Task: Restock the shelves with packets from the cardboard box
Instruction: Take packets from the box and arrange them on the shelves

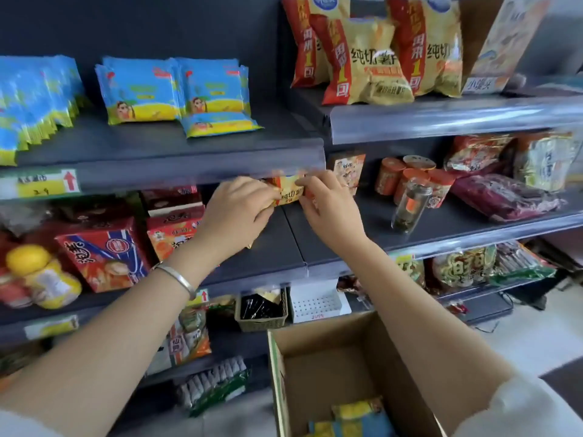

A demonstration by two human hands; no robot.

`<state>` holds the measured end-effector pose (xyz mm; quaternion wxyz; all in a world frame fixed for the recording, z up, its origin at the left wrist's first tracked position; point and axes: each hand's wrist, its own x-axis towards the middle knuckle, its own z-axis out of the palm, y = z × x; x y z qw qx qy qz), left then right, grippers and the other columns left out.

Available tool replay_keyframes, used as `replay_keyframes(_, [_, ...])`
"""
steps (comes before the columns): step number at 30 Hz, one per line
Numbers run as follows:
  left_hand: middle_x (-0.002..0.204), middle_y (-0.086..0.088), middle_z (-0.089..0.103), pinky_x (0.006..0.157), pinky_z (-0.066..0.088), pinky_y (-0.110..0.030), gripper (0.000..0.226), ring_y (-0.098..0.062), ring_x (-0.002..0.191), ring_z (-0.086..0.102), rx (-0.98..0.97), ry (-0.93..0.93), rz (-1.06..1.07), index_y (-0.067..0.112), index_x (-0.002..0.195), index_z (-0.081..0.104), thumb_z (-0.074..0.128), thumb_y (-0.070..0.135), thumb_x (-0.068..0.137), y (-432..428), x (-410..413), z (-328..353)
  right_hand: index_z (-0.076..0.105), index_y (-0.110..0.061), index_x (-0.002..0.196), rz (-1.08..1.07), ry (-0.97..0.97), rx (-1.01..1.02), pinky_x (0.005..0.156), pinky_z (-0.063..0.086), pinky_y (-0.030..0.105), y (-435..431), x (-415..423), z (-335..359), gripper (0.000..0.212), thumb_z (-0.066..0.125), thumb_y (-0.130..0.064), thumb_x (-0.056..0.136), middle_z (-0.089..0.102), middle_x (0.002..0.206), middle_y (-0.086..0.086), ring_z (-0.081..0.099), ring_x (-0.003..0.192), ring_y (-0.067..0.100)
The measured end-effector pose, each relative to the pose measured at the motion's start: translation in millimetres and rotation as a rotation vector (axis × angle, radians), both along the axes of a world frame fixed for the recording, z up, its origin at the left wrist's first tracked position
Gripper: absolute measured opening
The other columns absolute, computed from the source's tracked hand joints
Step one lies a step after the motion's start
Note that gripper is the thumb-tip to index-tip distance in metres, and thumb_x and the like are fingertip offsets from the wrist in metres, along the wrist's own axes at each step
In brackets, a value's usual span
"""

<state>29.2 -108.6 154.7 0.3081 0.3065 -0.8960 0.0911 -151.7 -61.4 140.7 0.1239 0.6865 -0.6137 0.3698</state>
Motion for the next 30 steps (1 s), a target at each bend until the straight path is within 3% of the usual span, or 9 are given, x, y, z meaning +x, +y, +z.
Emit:
replay_keyframes(4, [0.101,-0.002,0.069,0.082,0.043,-0.039,0.021,-0.029,0.100,0.060,0.174,-0.117,-0.032,0.016,0.100,0.069,0.060,0.017,0.082,27.8,-25.2,-62.6,0.065,-0.009,0.111,-0.046,-0.014,0.169,0.072,0.050,0.044,32.5,-23.6,-72.0,0.026,0.058,-0.009,0.085,0.060,0.107,0.013,0.054,0.093,0.040])
replay_keyframes(10, [0.127,0.007,0.055,0.097,0.031,-0.034,0.028,-0.019,0.123,0.043,0.520,-0.364,-0.090,0.027,0.122,0.056,0.048,0.028,0.095,49.0,-74.4,-148.3,0.061,-0.011,0.119,-0.155,-0.092,0.520,0.083,0.046,0.043,81.9,-55.4,-167.8,0.031,0.057,-0.010,0.088,0.057,0.117,0.012,0.052,0.104,0.038])
replay_keyframes(16, [0.125,0.007,0.055,0.098,0.032,-0.035,0.028,-0.018,0.121,0.044,0.694,-0.575,-0.204,0.031,0.121,0.055,0.046,0.033,0.094,79.7,-106.5,-223.8,0.056,-0.019,0.126,-0.240,-0.139,0.908,0.086,0.048,0.046,133.4,-69.6,-246.5,0.037,0.052,-0.019,0.089,0.055,0.118,0.009,0.051,0.107,0.036])
replay_keyframes(23, [0.123,0.001,0.053,0.097,0.033,-0.037,0.030,-0.024,0.120,0.045,0.886,-0.911,-0.258,0.030,0.122,0.053,0.049,0.036,0.092,101.0,-116.6,-284.8,0.048,-0.020,0.134,-0.259,-0.280,1.401,0.096,0.045,0.038,182.4,-71.7,-308.2,0.043,0.054,-0.021,0.091,0.045,0.135,0.013,0.049,0.120,0.035])
replay_keyframes(27, [0.129,-0.003,0.050,0.101,0.032,-0.040,0.037,-0.026,0.125,0.043,0.948,-1.129,-0.288,0.029,0.128,0.049,0.049,0.039,0.092,114.2,-113.3,-302.1,0.045,-0.020,0.136,-0.323,-0.349,1.532,0.099,0.046,0.038,197.5,-66.7,-330.6,0.045,0.052,-0.015,0.092,0.043,0.140,0.012,0.049,0.123,0.031])
replay_keyframes(30, [0.130,-0.002,0.050,0.101,0.032,-0.040,0.038,-0.025,0.125,0.043,0.953,-1.142,-0.293,0.028,0.130,0.048,0.048,0.040,0.094,116.5,-111.8,-304.7,0.045,-0.015,0.135,-0.374,-0.336,1.598,0.092,0.048,0.037,199.0,-61.9,-339.0,0.041,0.048,-0.014,0.094,0.049,0.131,0.013,0.053,0.115,0.030])
